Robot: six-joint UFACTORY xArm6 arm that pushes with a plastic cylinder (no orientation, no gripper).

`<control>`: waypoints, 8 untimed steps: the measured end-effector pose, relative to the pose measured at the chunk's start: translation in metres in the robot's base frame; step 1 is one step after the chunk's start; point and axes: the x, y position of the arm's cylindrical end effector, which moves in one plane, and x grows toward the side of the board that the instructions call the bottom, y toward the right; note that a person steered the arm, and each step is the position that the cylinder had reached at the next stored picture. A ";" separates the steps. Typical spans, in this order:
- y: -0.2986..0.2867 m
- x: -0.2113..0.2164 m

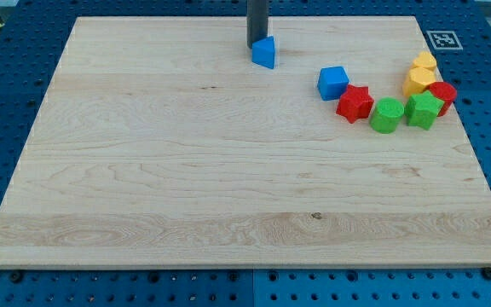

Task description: Move the blue triangle above to the blue cube

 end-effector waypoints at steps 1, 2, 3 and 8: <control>0.032 0.019; 0.029 0.019; -0.019 0.019; 0.041 0.044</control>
